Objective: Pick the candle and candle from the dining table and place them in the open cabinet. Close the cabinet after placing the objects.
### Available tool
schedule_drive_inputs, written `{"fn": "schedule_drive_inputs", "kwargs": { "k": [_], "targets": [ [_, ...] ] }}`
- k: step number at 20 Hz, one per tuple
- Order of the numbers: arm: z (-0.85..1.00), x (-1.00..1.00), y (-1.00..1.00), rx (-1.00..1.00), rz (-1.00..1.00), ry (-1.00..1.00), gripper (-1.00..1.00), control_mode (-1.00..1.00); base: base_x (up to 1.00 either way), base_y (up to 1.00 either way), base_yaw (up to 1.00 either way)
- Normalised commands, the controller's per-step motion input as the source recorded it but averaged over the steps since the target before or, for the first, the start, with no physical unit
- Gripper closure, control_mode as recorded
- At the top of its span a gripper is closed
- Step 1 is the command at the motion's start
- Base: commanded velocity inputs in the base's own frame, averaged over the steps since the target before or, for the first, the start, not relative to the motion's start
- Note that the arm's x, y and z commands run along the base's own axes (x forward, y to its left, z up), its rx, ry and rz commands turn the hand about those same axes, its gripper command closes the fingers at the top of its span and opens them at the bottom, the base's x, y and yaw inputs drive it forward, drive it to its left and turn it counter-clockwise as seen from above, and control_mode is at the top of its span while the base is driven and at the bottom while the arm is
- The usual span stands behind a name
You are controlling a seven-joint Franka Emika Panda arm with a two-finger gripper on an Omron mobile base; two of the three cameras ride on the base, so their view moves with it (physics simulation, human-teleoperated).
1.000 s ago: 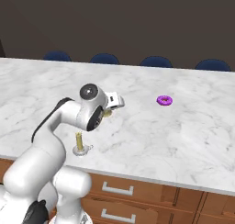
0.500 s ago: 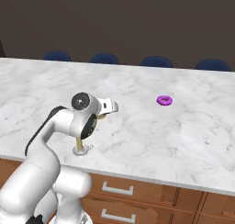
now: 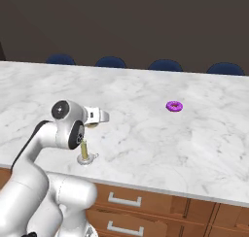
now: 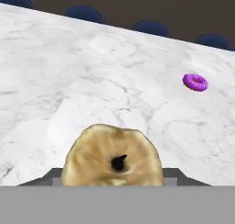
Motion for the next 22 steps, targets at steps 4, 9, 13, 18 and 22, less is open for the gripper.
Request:
{"fn": "schedule_drive_inputs", "kwargs": {
  "k": [4,9,13,18,22],
  "targets": [
    [-0.04,-0.06,0.11,0.00,-0.02,0.00,1.00,1.00,-0.41,0.18,-0.04],
    [0.00,0.00,0.00,0.00,0.00,0.00,1.00,1.00,-0.90,0.02,-0.12],
    [0.00,0.00,0.00,0.00,0.00,0.00,1.00,1.00,-0.40,0.00,-0.48],
    [0.00,0.00,0.00,0.00,0.00,0.00,1.00,1.00,0.00,0.00,-0.72],
    [0.00,0.00,0.00,0.00,0.00,0.00,1.00,1.00,0.00,0.00,-0.75]
  ]
}}
